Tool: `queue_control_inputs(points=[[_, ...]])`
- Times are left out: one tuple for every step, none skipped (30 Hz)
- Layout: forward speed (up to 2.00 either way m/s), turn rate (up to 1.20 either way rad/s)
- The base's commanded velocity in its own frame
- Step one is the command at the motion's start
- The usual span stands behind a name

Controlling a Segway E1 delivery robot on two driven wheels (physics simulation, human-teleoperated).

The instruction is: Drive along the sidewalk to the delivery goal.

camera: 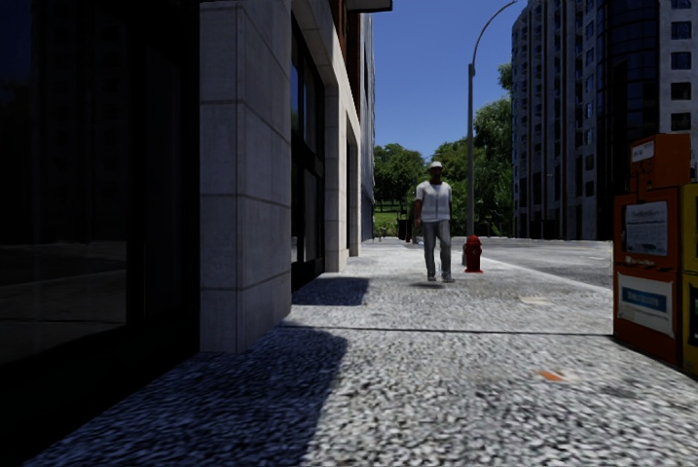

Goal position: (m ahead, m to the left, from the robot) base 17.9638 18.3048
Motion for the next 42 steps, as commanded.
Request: queue_control_inputs(points=[[1.71, 0.16], [1.71, 0.15], [1.71, 0.00], [1.71, 0.00], [1.71, 0.00], [1.71, 0.00], [1.71, 0.00], [1.70, 0.00], [1.70, 0.00], [1.70, 0.00], [1.64, 0.00], [1.58, 0.00], [1.58, 0.00], [1.52, 0.00], [1.48, 0.00], [1.42, 0.00], [1.41, 0.00], [1.41, 0.00], [1.40, 0.00], [1.37, 0.00], [1.31, 0.00], [1.31, 0.00], [1.30, 0.00], [1.29, 0.00], [1.28, 0.00], [1.28, 0.00], [1.28, 0.00], [1.28, 0.00], [1.28, 0.00], [1.24, 0.00], [1.24, 0.00], [1.13, 0.00], [1.05, 0.00], [0.96, 0.00], [0.96, 0.00], [0.91, 0.00], [0.90, 0.00], [0.89, 0.00], [0.89, 0.00], [0.89, 0.00], [0.89, 0.00], [0.89, 0.00]])
